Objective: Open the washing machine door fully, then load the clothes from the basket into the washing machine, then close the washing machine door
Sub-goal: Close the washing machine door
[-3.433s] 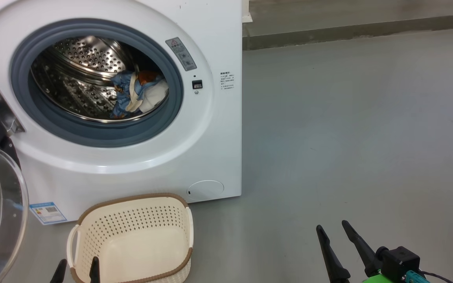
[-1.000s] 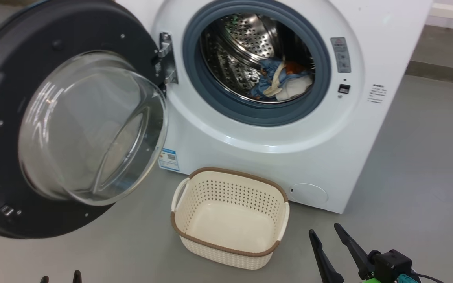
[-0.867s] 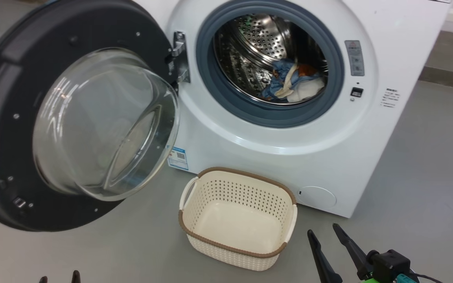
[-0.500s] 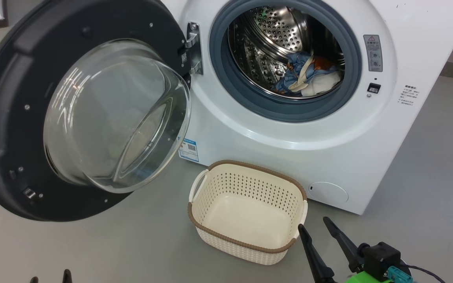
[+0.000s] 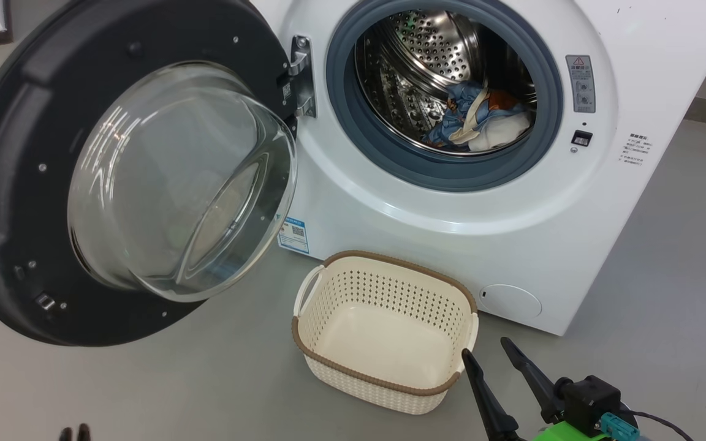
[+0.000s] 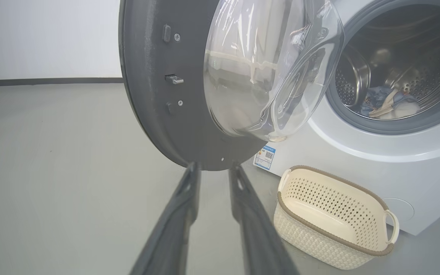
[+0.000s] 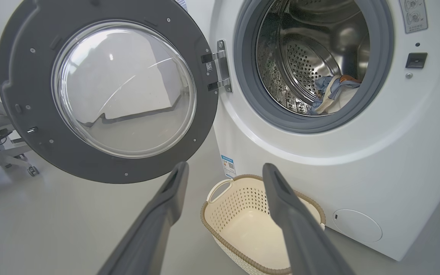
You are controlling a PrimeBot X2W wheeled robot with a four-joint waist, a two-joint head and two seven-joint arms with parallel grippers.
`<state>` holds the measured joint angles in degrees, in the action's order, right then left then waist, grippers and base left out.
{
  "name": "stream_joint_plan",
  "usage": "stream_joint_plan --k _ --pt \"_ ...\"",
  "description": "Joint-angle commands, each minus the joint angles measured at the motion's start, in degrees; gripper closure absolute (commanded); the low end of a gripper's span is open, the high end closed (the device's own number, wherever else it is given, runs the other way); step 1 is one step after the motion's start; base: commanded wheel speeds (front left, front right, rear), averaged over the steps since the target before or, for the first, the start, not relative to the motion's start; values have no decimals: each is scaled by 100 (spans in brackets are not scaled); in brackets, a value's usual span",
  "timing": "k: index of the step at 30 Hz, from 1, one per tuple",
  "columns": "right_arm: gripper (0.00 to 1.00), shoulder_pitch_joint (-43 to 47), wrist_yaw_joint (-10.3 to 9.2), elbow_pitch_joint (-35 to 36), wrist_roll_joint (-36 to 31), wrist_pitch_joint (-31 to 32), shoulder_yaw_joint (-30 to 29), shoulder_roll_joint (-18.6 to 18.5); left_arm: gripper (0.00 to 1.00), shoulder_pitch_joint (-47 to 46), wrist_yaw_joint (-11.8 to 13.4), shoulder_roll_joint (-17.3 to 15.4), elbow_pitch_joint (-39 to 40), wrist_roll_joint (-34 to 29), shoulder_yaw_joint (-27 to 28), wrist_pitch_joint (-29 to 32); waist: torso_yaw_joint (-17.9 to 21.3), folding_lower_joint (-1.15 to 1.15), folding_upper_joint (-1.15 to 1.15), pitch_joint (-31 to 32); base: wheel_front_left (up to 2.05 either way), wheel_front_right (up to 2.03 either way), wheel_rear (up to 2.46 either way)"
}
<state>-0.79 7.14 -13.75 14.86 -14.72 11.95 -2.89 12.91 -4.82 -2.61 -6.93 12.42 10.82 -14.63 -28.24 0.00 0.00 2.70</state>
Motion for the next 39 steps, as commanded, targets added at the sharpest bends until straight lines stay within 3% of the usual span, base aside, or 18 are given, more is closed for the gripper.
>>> stream_joint_plan --k 1,11,23,32,39 --pt "0 -183 35 126 61 -28 104 2 100 -217 -23 -27 149 33 177 -37 5 0 0 7 0 0 0" --pt "0 -92 35 172 75 -28 40 2 100 -270 -90 -27 94 115 236 -37 26 0 0 35 0 0 0" --pt "0 -8 35 210 110 -28 2 2 100 -768 -218 -101 118 1072 1136 -37 65 0 0 83 0 0 0" --pt "0 85 35 251 110 -28 -34 2 100 -1641 -262 -976 -265 2330 1691 90 106 0 0 128 0 0 0" --pt "0 126 35 270 88 -28 -31 2 100 -2487 -265 -1600 -762 3952 2125 786 202 0 0 110 0 0 0"
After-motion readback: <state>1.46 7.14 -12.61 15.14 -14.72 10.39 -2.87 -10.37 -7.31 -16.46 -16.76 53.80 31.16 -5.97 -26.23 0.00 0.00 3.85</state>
